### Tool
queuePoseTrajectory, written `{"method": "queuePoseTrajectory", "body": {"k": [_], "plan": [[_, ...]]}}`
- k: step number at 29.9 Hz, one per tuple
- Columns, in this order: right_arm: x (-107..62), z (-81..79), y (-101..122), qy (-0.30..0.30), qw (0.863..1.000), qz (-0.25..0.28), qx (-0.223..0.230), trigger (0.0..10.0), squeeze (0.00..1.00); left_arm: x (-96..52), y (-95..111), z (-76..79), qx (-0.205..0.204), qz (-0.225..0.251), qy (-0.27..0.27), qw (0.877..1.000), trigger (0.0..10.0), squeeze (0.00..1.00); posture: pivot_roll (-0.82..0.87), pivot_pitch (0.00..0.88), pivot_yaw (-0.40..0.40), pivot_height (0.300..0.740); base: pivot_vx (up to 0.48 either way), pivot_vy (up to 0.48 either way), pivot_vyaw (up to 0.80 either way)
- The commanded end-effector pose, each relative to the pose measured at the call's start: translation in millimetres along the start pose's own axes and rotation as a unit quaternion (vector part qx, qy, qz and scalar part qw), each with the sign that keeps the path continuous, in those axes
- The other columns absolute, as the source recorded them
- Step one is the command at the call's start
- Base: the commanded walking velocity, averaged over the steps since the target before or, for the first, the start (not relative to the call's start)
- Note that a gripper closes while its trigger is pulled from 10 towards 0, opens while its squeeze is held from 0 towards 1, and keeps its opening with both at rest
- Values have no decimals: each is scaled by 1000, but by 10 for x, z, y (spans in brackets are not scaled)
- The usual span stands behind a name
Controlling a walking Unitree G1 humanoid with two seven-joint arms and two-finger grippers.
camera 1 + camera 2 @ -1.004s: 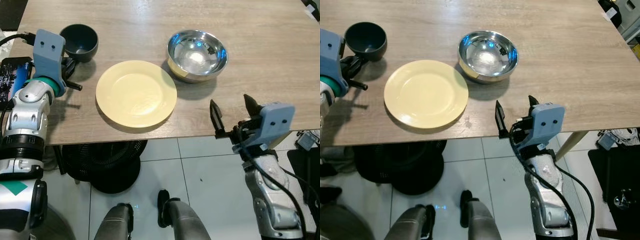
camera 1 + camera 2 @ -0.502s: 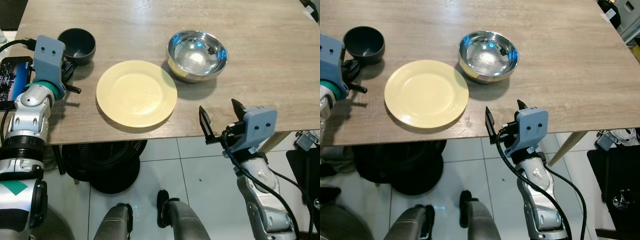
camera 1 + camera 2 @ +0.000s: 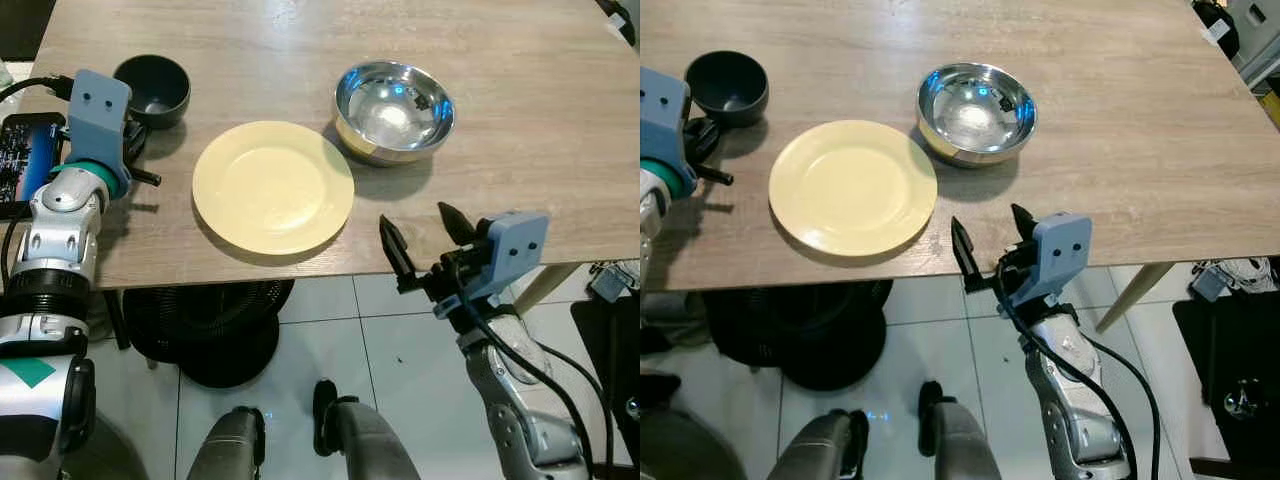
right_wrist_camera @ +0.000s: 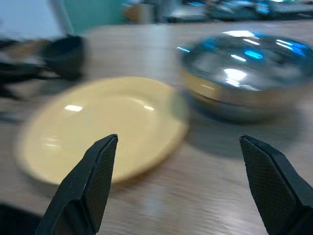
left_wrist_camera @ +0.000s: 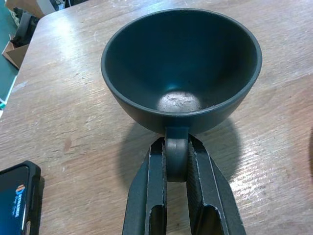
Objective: Setting the table
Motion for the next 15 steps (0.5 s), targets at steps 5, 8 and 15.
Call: {"method": "queuePoseTrajectory", "body": {"k": [5,8,15], "plan": [[19,-150,147,57,997,44,-31,10000,0,9,-12,-23,3,-3,1,1000,10000,0,57,176,-29,740,0,0,0],[41,-234,197,88,993,60,-42,10000,0,24,14,-26,1,-2,-2,1000,10000,0,60,175,-25,740,0,0,0],[69,-308,228,121,989,68,-50,10000,0,35,31,-36,-2,0,-4,1000,10000,0,66,174,-30,740,0,0,0]]}}
Point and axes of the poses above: a point about 5 cm out from each wrist's last joint towards the gripper, its own x axis pointing out of the wrist towards the gripper, its own y axis along the axis of the wrist's last joint, z = x × y, the point moved 1 cm from there along x, pointing out of the wrist towards the gripper, and after that the axes turned 10 degrees about -x, right-handed, at the moved point
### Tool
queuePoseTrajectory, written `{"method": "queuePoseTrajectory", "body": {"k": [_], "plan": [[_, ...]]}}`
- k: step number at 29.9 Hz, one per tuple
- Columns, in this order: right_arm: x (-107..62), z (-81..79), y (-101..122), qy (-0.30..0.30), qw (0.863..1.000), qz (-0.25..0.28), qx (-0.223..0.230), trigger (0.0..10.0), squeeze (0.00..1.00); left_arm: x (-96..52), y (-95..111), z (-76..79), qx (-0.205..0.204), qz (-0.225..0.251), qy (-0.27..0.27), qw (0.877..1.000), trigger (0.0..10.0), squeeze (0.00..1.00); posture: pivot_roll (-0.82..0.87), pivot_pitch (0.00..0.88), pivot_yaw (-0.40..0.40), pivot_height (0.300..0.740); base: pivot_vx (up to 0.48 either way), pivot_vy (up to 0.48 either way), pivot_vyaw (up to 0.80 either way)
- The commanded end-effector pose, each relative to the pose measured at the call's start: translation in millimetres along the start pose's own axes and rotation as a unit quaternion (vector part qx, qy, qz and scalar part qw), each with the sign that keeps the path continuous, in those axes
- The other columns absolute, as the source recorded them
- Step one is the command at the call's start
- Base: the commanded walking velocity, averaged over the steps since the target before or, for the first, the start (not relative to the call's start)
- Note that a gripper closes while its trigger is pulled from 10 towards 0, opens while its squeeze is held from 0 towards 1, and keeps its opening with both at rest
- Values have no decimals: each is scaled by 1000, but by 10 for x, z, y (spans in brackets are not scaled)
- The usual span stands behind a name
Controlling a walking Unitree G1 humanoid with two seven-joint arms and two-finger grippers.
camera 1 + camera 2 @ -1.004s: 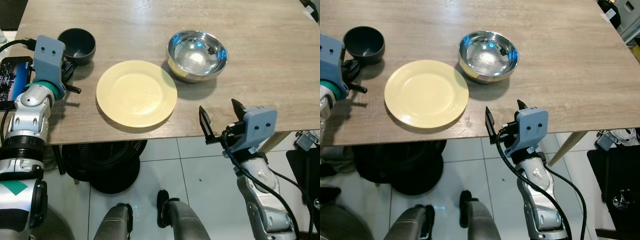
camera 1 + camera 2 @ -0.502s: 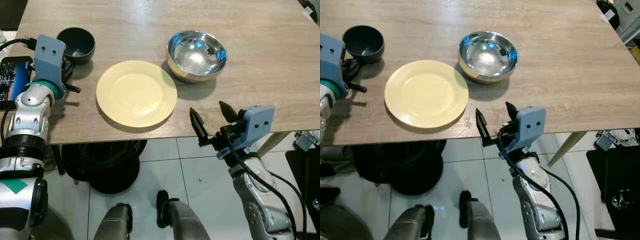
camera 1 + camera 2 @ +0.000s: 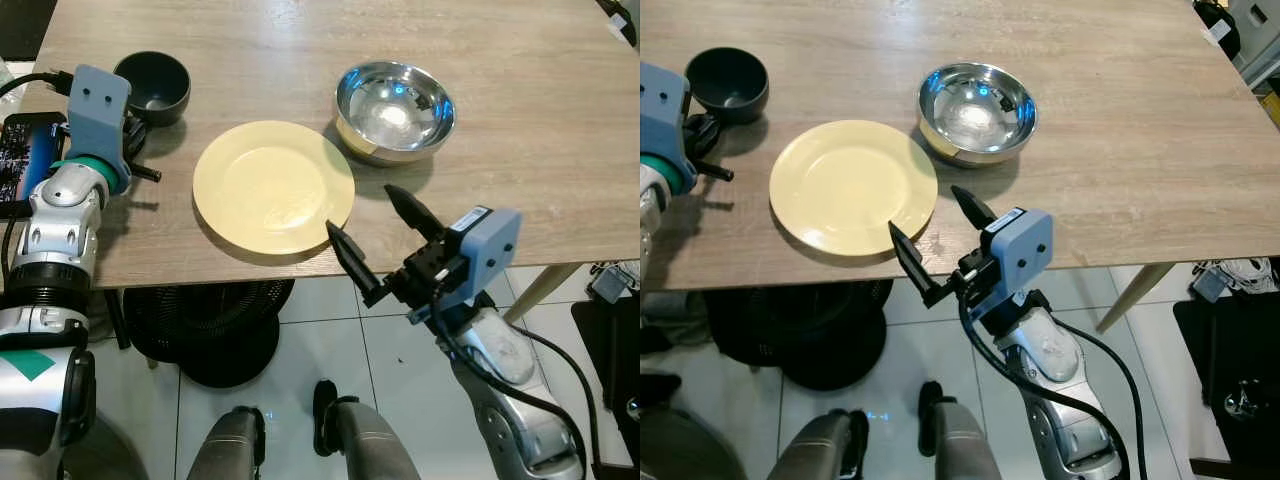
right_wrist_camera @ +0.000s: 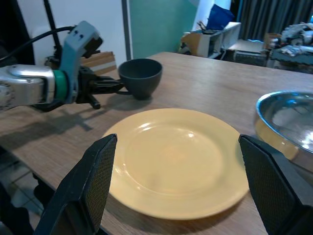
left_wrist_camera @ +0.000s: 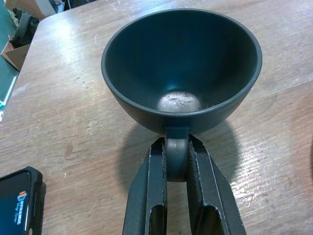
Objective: Setting the table
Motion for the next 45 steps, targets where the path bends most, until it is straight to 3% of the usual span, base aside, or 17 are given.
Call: {"method": "queuePoseTrajectory", "body": {"k": [1,20,25,31,39,40,45], "plan": [[-11,-21,3,11,1000,-3,2,10000,0,-6,-14,-24,1,-2,-1,1000,10000,0,69,176,-31,740,0,0,0],[-53,4,-72,6,1000,-23,-4,10000,0,77,-34,43,-16,-8,-14,1000,10000,0,48,193,-34,740,0,0,0],[-67,11,-76,2,1000,-27,-5,10000,0,107,10,144,-21,1,-39,999,10000,137,46,195,-33,740,0,0,0],[-72,4,-85,3,1000,-30,-7,10000,0,121,12,214,-30,2,-55,998,10000,137,47,197,-33,740,0,0,0],[-75,4,-91,3,999,-32,-8,10000,0,113,-5,167,-20,3,-37,999,10000,176,49,197,-33,740,0,0,0],[-74,5,-93,4,999,-32,-9,10000,0,108,-11,129,-25,3,-25,999,10000,133,51,196,-34,740,0,0,0],[-68,8,-97,4,999,-31,-9,10000,0,102,-30,91,-40,-1,-20,999,10000,133,52,193,-34,740,0,0,0]]}}
Point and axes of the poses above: a point about 5 cm out from each wrist's last joint towards the gripper, its own x axis pointing out of the wrist towards the gripper, its own y axis along the axis of the wrist's last joint, z = x × y, the point moved 1 cm from there along x, pointing out of the wrist towards the gripper, and after that the axes turned 10 degrees about -x, right-handed, at the moved point
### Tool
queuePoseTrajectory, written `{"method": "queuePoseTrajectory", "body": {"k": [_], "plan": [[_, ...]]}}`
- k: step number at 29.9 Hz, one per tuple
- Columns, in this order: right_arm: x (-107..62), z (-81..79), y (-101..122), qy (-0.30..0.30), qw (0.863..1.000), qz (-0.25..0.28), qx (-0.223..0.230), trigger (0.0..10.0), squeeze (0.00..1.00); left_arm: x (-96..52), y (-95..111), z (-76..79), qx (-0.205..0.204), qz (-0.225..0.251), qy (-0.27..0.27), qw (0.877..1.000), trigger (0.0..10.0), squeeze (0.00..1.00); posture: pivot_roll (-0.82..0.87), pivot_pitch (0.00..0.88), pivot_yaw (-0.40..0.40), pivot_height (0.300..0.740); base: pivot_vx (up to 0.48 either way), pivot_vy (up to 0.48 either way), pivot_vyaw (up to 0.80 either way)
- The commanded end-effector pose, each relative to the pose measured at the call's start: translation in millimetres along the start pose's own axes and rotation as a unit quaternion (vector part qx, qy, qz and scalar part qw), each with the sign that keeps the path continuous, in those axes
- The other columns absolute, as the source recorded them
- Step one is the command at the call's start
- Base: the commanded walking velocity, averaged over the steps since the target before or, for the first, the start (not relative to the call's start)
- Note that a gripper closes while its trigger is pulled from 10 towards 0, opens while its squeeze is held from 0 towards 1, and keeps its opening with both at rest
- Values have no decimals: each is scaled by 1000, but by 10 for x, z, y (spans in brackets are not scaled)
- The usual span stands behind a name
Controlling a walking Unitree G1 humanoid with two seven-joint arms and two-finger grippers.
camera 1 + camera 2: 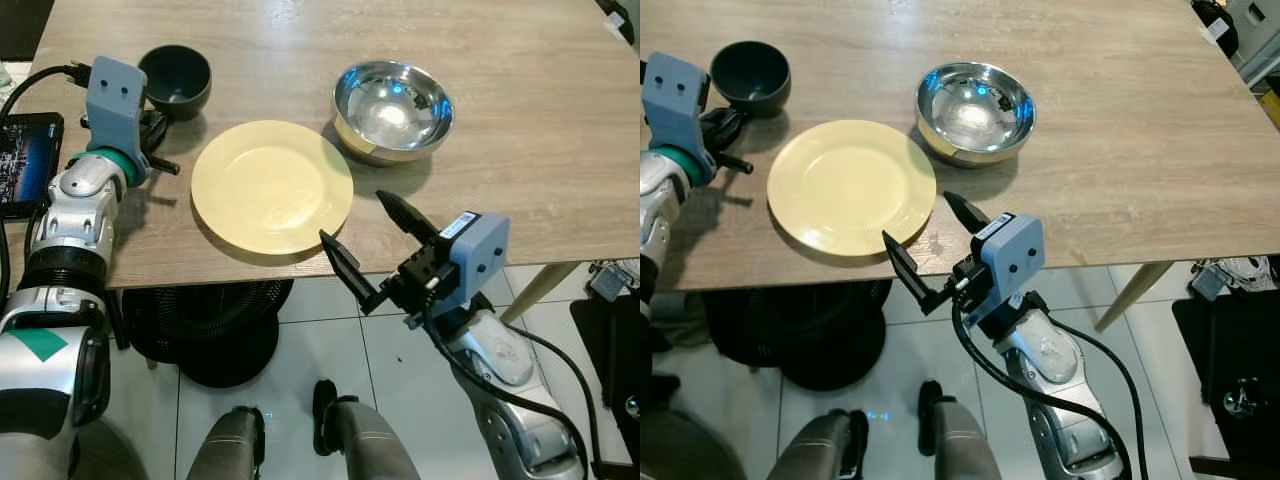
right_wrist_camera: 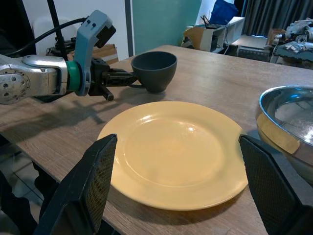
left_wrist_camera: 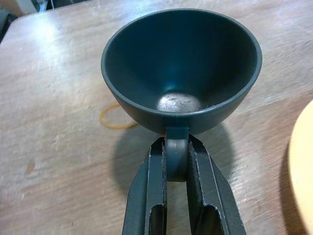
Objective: Setting the table
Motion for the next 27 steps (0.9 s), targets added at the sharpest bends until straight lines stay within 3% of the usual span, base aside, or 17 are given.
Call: {"method": "queuePoseTrajectory", "body": {"k": [1,5,6,18,19,27], "plan": [[-36,2,-62,0,1000,-18,-1,10000,0,-11,-20,-36,-4,-4,3,1000,10000,133,52,193,-34,740,0,0,0],[-34,-1,-65,1,1000,-18,-1,10000,0,-12,-42,1,-9,-8,-16,1000,10000,220,49,190,-32,740,0,0,0],[-36,-1,-66,1,1000,-18,-1,10000,0,-10,-40,4,-9,-8,-16,1000,10000,1000,50,188,-32,740,0,0,0],[-41,-2,-69,0,1000,-19,0,10000,0,-7,-14,10,-1,2,-12,1000,10000,1000,51,181,-33,740,0,0,0],[-41,-1,-69,0,1000,-19,-1,10000,0,-10,-5,22,2,6,-16,1000,10000,0,51,180,-32,740,0,0,0],[-43,32,-63,-9,1000,-18,-4,10000,0,-205,57,184,17,45,-28,998,10000,0,47,173,-14,740,0,0,0]]}}
Point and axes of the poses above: a point about 5 cm out from each wrist's last joint towards the gripper, its own x axis pointing out of the wrist towards the gripper, its own y axis along the axis of the wrist's last joint, z = x × y, the point moved 1 cm from there along x, pointing out of the wrist towards the gripper, and after that the axes turned 10 degrees about -x, right-handed, at the moved point
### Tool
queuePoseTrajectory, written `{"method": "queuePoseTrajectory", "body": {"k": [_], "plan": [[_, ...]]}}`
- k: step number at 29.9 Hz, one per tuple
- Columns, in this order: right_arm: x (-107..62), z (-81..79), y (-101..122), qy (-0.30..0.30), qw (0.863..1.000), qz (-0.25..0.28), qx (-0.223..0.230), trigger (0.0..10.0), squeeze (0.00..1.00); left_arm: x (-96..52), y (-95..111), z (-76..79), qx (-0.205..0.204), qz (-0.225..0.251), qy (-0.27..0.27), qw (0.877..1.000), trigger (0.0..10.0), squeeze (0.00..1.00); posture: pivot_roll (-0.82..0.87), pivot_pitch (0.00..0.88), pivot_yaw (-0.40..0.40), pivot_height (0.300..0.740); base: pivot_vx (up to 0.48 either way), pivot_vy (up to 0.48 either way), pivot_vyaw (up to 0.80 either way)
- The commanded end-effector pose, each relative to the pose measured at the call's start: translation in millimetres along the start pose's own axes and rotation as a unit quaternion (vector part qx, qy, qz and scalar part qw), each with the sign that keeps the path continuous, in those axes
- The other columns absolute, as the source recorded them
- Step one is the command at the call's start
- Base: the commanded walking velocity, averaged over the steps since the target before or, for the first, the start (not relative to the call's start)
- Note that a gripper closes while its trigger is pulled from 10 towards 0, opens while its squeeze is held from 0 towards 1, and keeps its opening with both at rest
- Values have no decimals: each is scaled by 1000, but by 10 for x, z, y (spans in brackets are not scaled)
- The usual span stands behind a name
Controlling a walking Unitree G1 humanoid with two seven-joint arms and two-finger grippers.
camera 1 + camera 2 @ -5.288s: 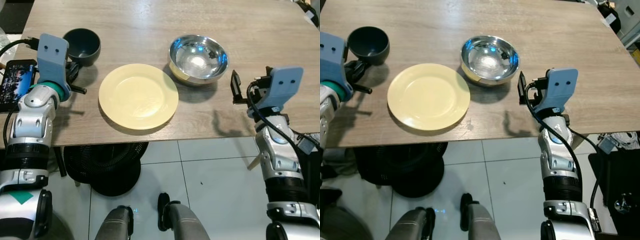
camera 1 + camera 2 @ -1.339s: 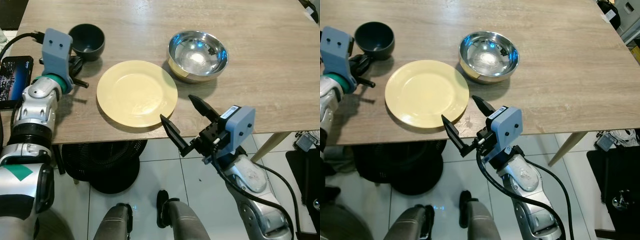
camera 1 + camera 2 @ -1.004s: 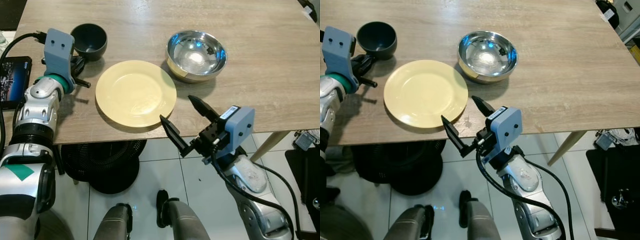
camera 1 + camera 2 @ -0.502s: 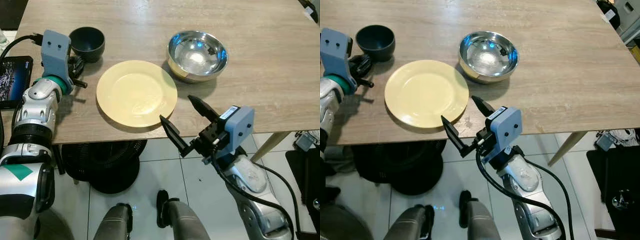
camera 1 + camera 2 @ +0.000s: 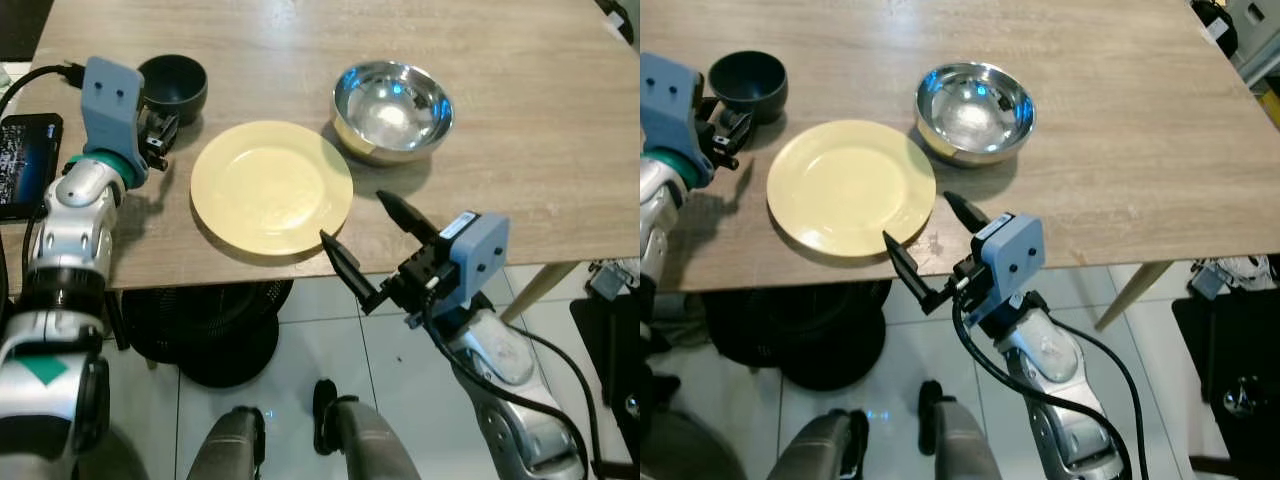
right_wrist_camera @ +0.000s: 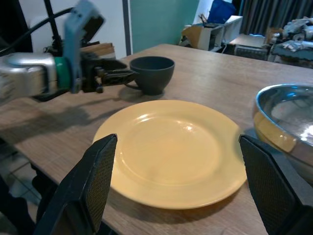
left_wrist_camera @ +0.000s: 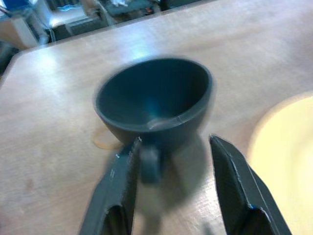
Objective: Setting the table
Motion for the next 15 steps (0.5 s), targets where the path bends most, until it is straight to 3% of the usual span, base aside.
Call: {"method": "queuePoseTrajectory", "body": {"k": [1,2,5,11,13,14,15], "plan": [[-43,18,-51,-6,1000,-16,-2,10000,0,-85,0,49,-6,-1,5,1000,10000,0,51,177,-10,740,0,0,0],[-43,18,-51,-6,1000,-16,-2,10000,0,-85,0,49,-6,-1,5,1000,10000,0,51,177,-10,740,0,0,0],[-56,37,-66,-11,1000,-19,0,10000,0,-381,93,91,-1,19,35,999,10000,0,75,180,-16,740,0,0,0],[-41,82,-99,-25,999,-23,2,10000,0,-497,156,189,-16,32,34,999,10000,0,83,176,-18,740,0,0,0],[13,267,-158,-98,994,-36,8,10000,0,-606,191,460,-20,53,-6,998,10000,0,89,164,-11,740,0,0,0],[13,267,-158,-98,994,-36,8,10000,0,-606,191,460,-20,53,-6,998,10000,0,89,164,-11,740,0,0,0],[7,403,-220,-154,986,-54,12,10000,0,-664,197,575,-26,60,-17,998,10000,0,87,161,-15,740,0,0,0]]}}
Point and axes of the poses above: a point about 5 cm out from each wrist's last joint towards the gripper, its own x axis pointing out of the wrist towards the gripper, its own y axis along the axis of the wrist's last joint, z = x × y, the point moved 1 cm from there along x, pointing out of the wrist towards the gripper, and after that the axes turned 10 degrees about -x, right-handed, at the moved point
